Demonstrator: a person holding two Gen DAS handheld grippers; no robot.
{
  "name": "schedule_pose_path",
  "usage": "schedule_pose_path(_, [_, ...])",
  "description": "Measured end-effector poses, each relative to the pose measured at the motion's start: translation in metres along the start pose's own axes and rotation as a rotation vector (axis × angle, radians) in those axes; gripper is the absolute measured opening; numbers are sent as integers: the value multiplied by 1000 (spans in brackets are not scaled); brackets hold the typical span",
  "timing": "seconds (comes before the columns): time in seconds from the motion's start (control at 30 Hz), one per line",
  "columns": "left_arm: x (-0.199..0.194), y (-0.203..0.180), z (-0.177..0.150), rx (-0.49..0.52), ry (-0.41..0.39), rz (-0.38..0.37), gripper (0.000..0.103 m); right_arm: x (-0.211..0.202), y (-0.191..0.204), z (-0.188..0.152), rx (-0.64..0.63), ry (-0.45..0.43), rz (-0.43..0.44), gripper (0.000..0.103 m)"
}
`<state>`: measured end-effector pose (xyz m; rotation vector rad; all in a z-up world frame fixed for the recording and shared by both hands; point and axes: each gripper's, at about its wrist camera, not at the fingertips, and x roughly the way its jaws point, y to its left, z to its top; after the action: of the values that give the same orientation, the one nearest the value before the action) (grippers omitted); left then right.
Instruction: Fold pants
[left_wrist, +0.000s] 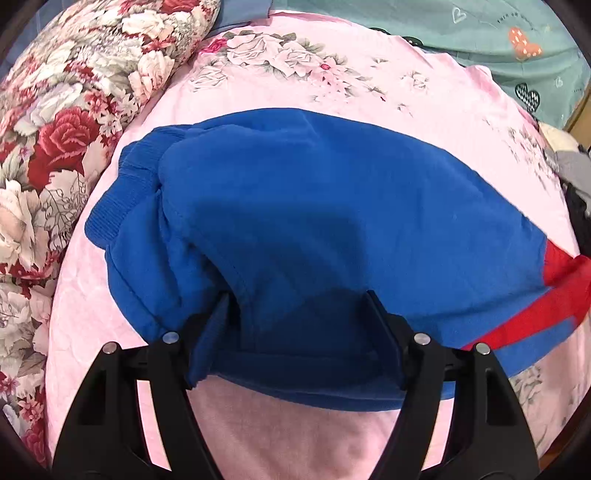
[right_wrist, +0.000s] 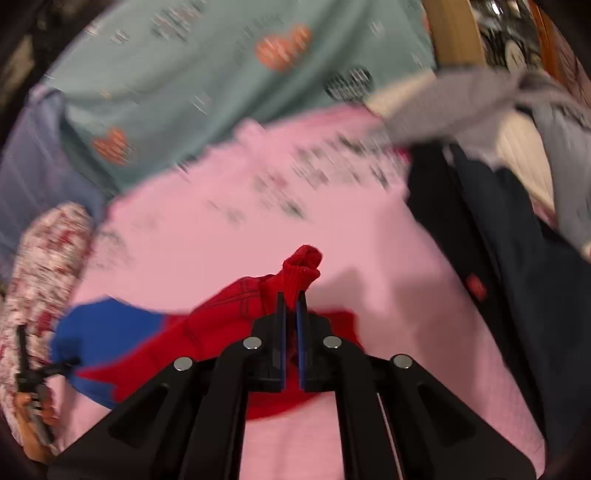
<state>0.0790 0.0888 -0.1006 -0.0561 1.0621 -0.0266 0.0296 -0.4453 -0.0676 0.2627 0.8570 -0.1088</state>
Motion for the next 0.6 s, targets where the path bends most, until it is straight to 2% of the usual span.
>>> schedule_pose_path(0.03, [-1, -1, 0, 9, 2, 1, 73, 17, -1, -9, -38, 73, -71, 16])
schedule_pose_path(0.1, [-7, -1, 0, 15, -5, -12, 73, 6, 1, -13, -53, 30, -122, 41])
schedule_pose_path(0.23, [-25, -10, 3, 30, -48, -52, 76, -42, 22, 1, -96, -166, -189, 44])
schedule_pose_path(0.27, [-27, -14, 4, 38, -61, -57, 78, -46, 29, 3, -114, -194, -168, 44])
schedule_pose_path(0.33, [-27, -24, 7, 62, -83, -54, 82, -49, 51, 3, -168, -219, -57, 38])
schedule_pose_path(0.4, [-18, -30, 6, 80, -73, -33, 83, -38, 72, 1, -224, -188, 43, 37])
schedule_pose_path(0.5, [0, -24, 4, 63, -11, -24, 83, 4, 80, -7, -204, -28, 166, 37])
schedule_pose_path(0.53, [3, -21, 2, 61, -3, -27, 83, 22, 78, -12, -203, 53, 152, 35])
schedule_pose_path(0.57, [3, -20, 1, 67, -6, -28, 83, 38, 72, -15, -199, 117, 81, 34])
schedule_pose_path(0.6, [0, -19, 1, 73, -9, -30, 83, 45, 69, -16, -190, 146, 56, 25])
